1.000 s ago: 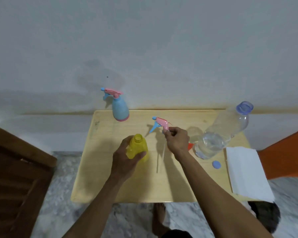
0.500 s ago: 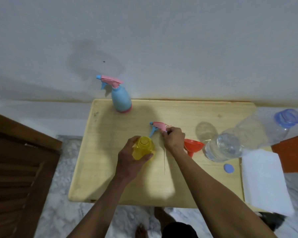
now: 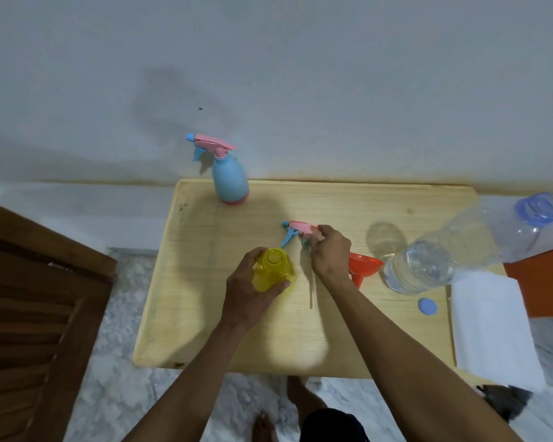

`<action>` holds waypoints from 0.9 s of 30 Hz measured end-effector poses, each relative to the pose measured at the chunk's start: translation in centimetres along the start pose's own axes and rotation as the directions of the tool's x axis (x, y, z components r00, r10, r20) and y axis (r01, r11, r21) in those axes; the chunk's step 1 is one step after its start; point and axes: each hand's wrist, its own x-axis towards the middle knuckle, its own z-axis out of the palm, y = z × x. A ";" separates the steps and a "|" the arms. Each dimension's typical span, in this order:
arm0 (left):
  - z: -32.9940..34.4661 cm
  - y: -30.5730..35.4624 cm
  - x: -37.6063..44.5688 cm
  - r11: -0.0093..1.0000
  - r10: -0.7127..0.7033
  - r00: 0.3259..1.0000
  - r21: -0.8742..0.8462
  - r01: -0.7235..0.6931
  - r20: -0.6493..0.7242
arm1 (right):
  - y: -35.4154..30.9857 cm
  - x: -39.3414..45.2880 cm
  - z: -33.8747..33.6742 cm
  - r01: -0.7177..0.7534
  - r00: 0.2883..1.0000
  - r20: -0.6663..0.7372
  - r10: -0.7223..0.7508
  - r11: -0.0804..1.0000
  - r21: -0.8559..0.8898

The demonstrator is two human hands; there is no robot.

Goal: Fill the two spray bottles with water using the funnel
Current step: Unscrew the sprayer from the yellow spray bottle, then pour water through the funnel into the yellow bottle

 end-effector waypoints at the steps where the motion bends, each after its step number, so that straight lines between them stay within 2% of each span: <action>1: -0.1 0.0 0.0 1.000 -0.002 1.000 -0.002 0.002 -0.002 | 0.0 -0.7 -0.6 0.034 0.999 -0.043 -0.034 0.999 -0.004; 4: -0.1 -0.1 -0.1 1.000 -0.011 1.000 -0.018 0.011 -0.005 | 1.2 -3.0 -2.5 0.058 0.978 -0.202 -0.055 0.998 0.010; 7: 0.1 -0.2 -0.1 0.999 0.004 1.000 -0.040 -0.005 -0.009 | 2.8 -5.5 -4.7 -0.024 0.961 -0.274 0.032 0.999 0.035; 10: 0.2 -0.2 -0.3 0.999 0.035 0.999 -0.035 -0.035 -0.007 | 3.9 -7.4 -5.8 -0.125 0.959 -0.248 0.134 0.991 0.051; 16: 0.4 0.0 -0.3 0.999 0.012 1.000 -0.032 -0.012 0.005 | 6.0 -6.1 -4.4 -0.181 0.959 -0.214 0.186 0.982 0.046; 27: 0.5 0.2 -0.4 1.000 0.004 1.000 -0.015 -0.004 0.014 | 6.5 -5.2 -4.4 0.008 0.983 -0.185 -0.009 1.000 -0.010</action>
